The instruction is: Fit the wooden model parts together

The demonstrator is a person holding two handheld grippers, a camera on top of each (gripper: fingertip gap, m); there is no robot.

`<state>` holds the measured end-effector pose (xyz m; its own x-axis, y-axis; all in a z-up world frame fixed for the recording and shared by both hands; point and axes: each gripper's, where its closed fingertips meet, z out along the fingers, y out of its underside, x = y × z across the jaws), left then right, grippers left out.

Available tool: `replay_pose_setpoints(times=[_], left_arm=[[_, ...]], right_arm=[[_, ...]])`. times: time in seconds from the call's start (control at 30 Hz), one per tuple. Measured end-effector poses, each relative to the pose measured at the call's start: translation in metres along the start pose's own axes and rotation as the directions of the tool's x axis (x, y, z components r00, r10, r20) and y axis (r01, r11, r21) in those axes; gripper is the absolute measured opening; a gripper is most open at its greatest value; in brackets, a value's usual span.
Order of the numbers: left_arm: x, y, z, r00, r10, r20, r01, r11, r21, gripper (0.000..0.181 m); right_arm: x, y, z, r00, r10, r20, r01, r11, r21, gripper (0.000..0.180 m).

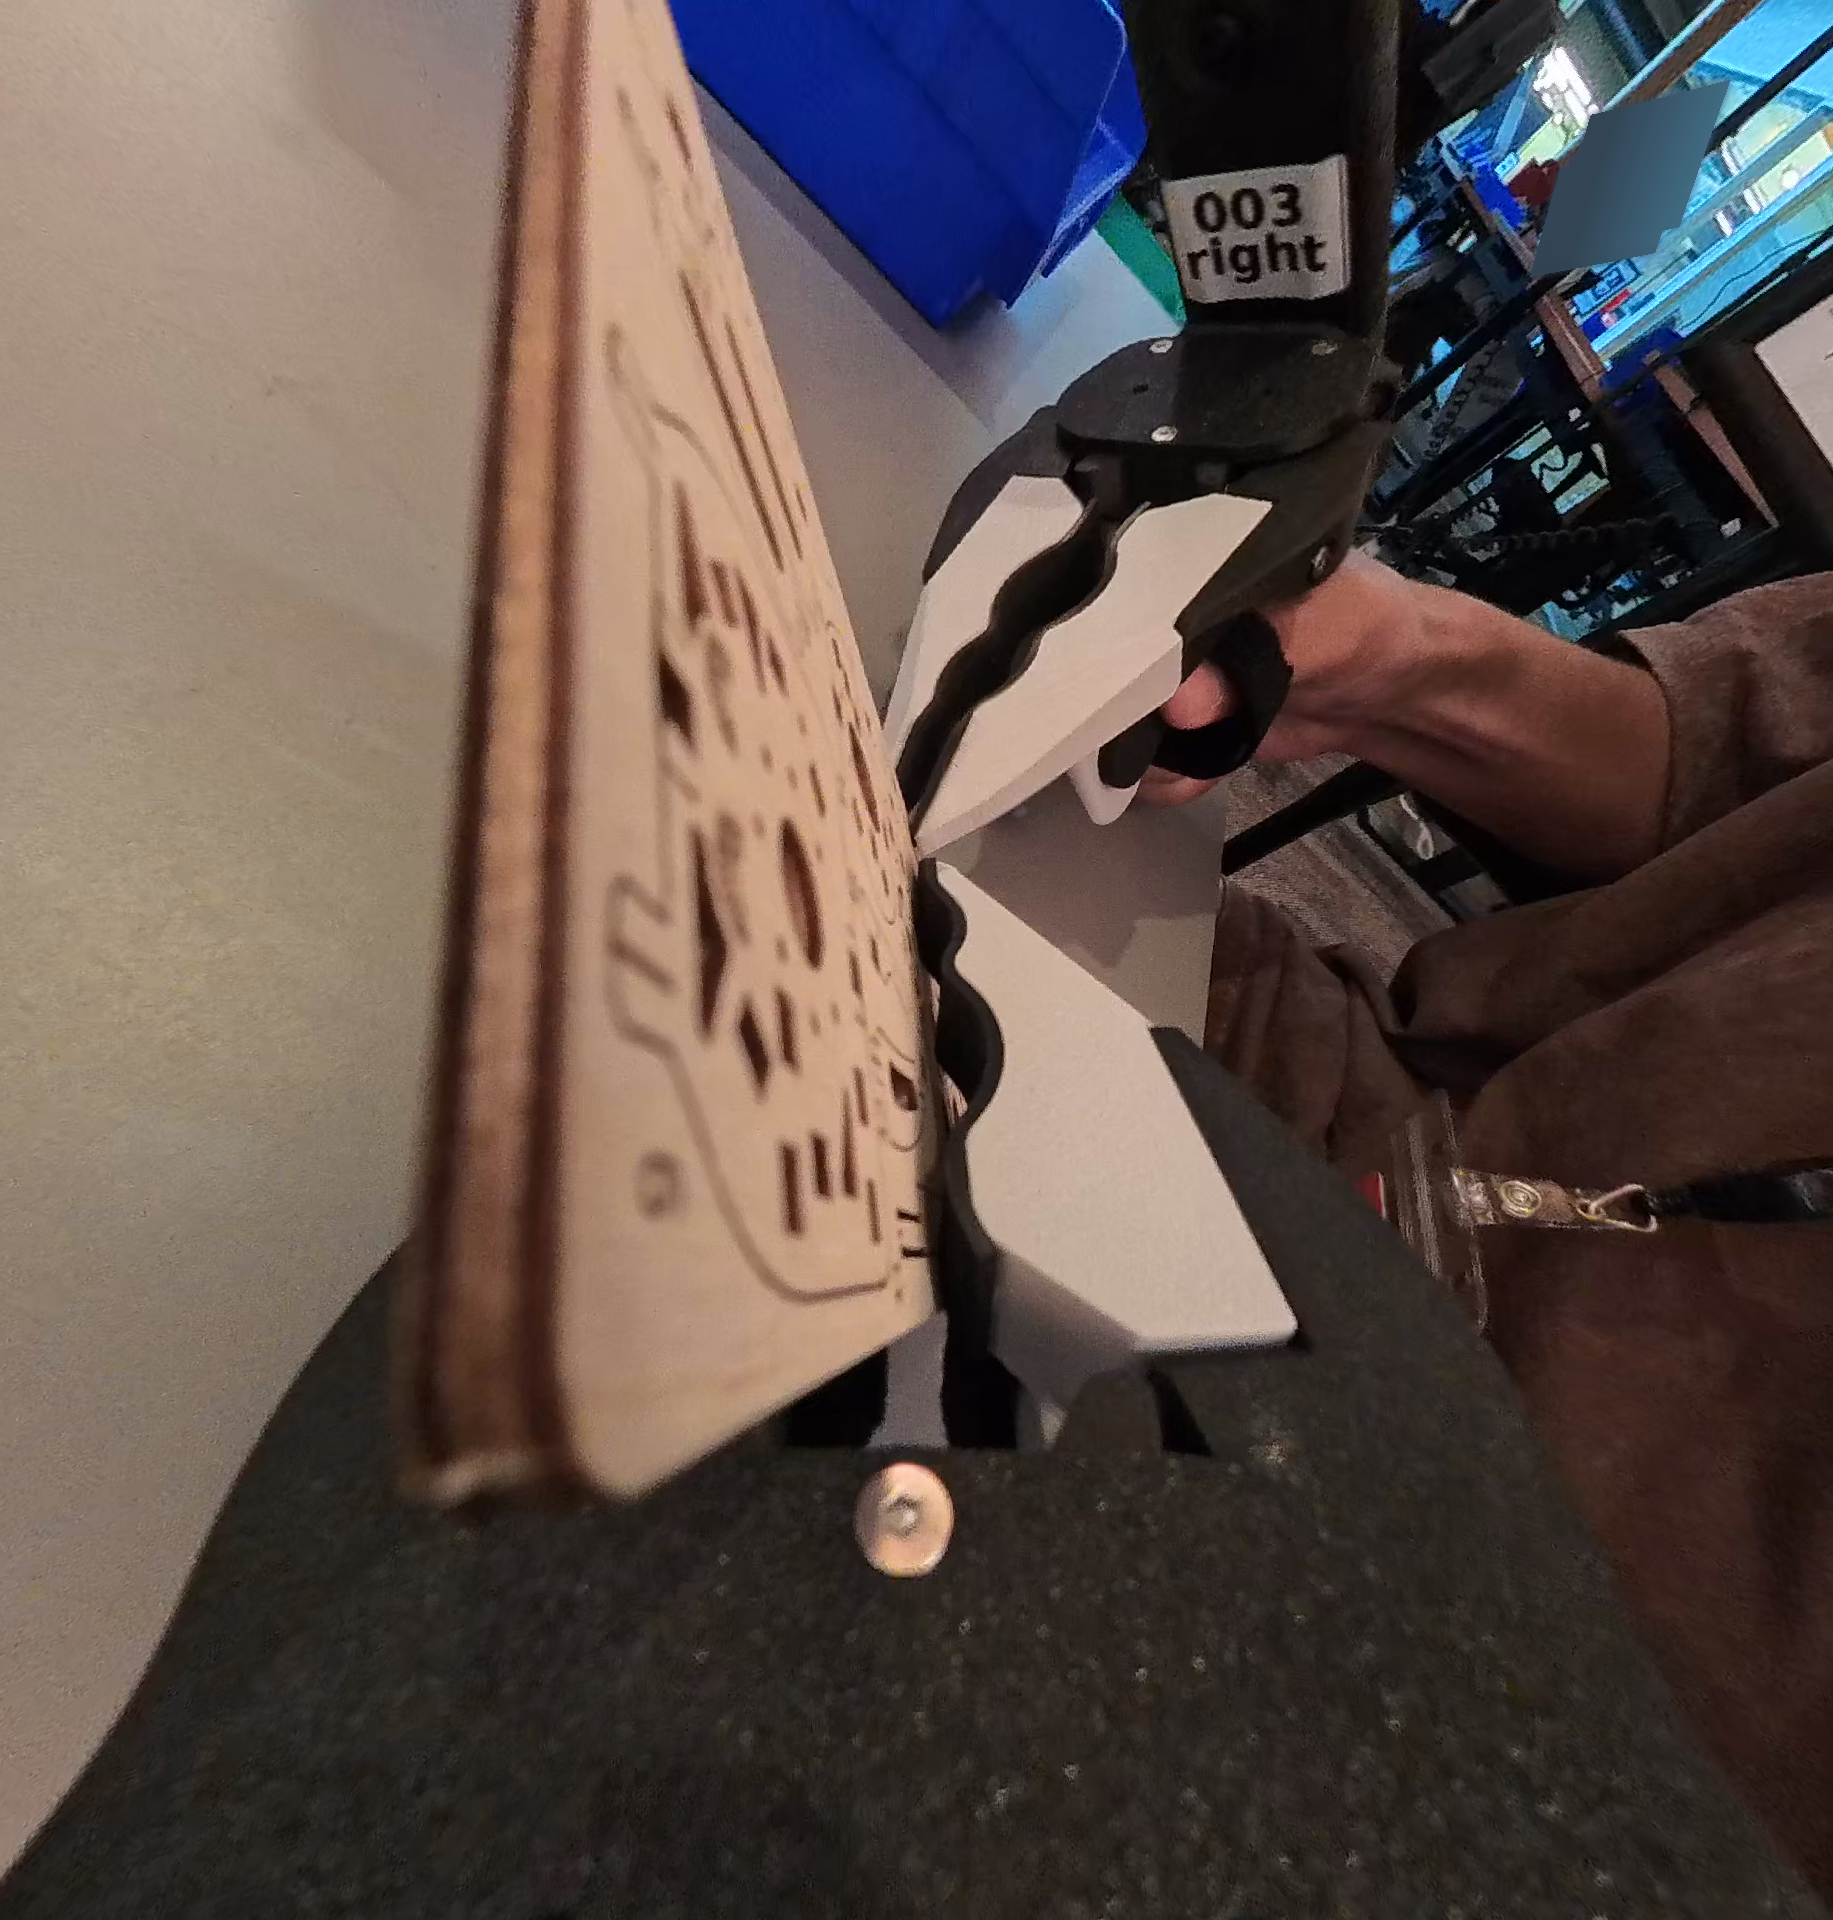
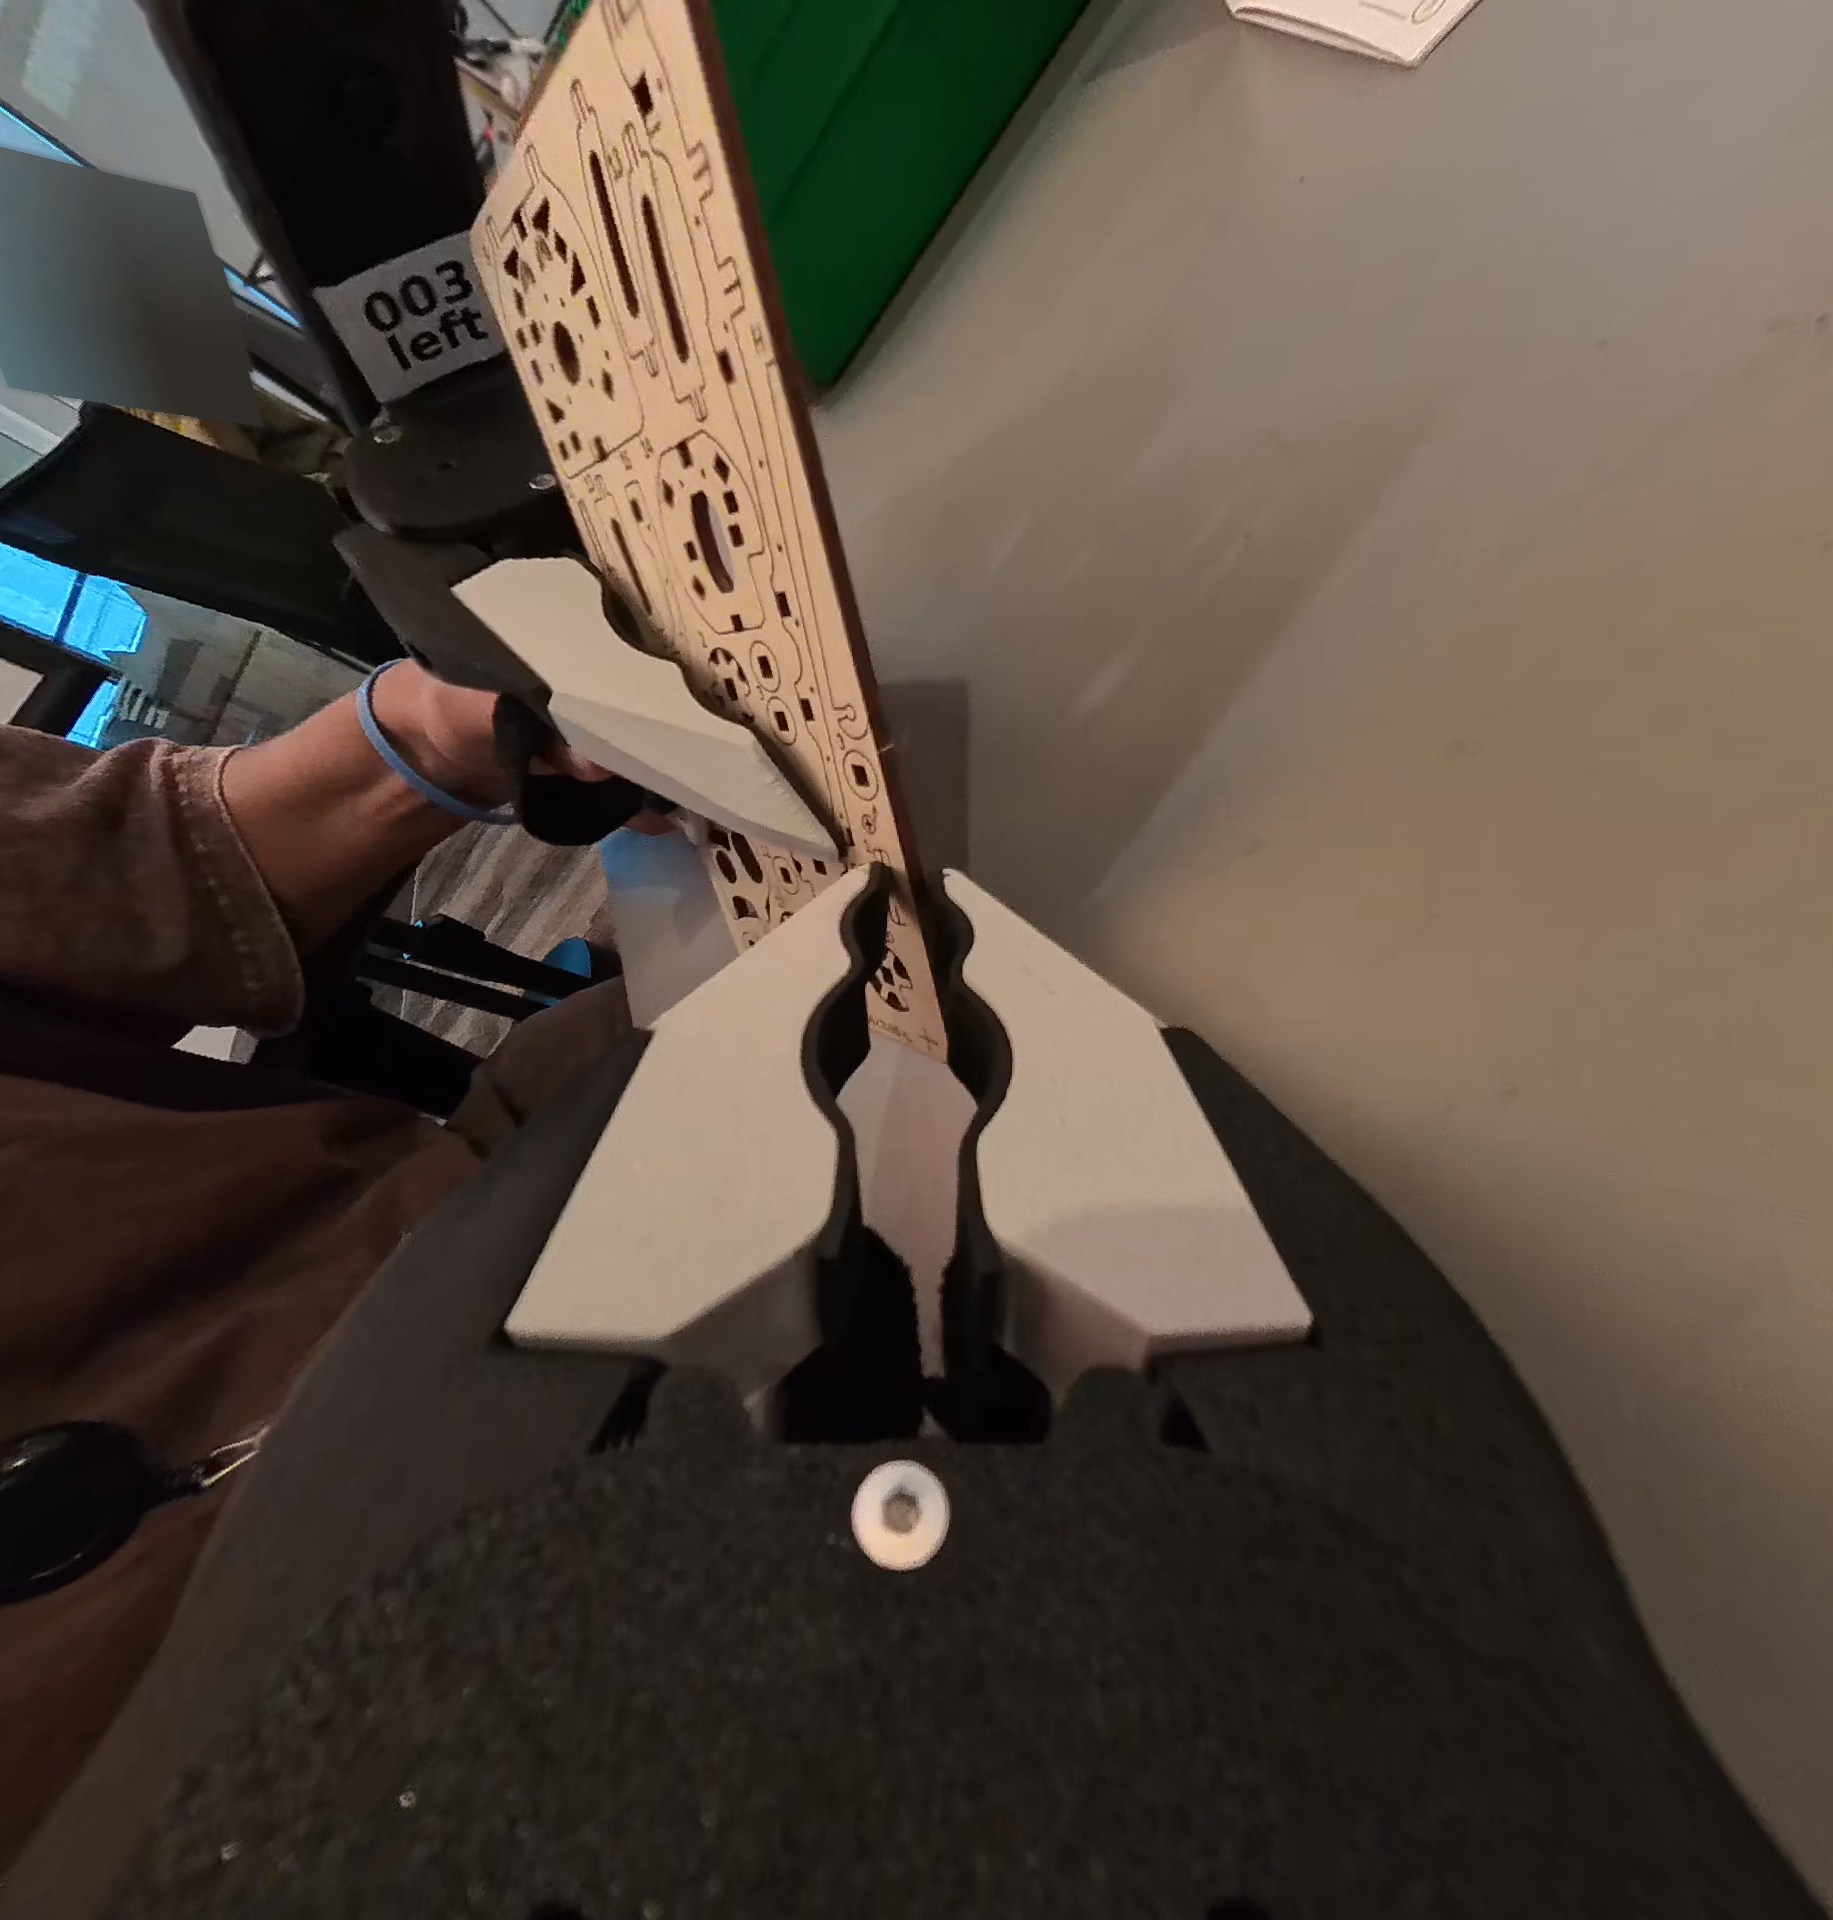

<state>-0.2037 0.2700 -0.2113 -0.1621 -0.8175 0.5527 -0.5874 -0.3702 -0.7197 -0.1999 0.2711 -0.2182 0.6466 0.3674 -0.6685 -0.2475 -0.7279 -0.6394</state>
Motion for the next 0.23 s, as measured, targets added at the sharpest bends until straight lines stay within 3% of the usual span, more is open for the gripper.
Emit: replay_pose_setpoints(times=[0.03, 0.07, 0.23], left_arm=[[-0.0001, -0.0001, 0.0002, 1.0, 0.021, 0.014, -0.021, 1.0, -0.001, 0.026], [-0.0003, -0.0006, 0.0002, 0.998, 0.048, 0.035, -0.048, 0.999, -0.002, 0.002], [-0.0046, -0.0045, -0.0025, 0.989, 0.104, 0.108, -0.104, 0.995, -0.003, 0.004]], right_arm=[[0.0002, 0.0, -0.0001, 1.0, -0.006, -0.004, 0.006, 1.0, -0.003, 0.007], [0.0004, -0.0006, -0.0003, 1.0, -0.011, -0.009, 0.011, 1.0, 0.001, 0.006], [0.0026, -0.0052, 0.0021, 0.999, 0.027, -0.026, -0.026, 0.999, 0.03, 0.007]])
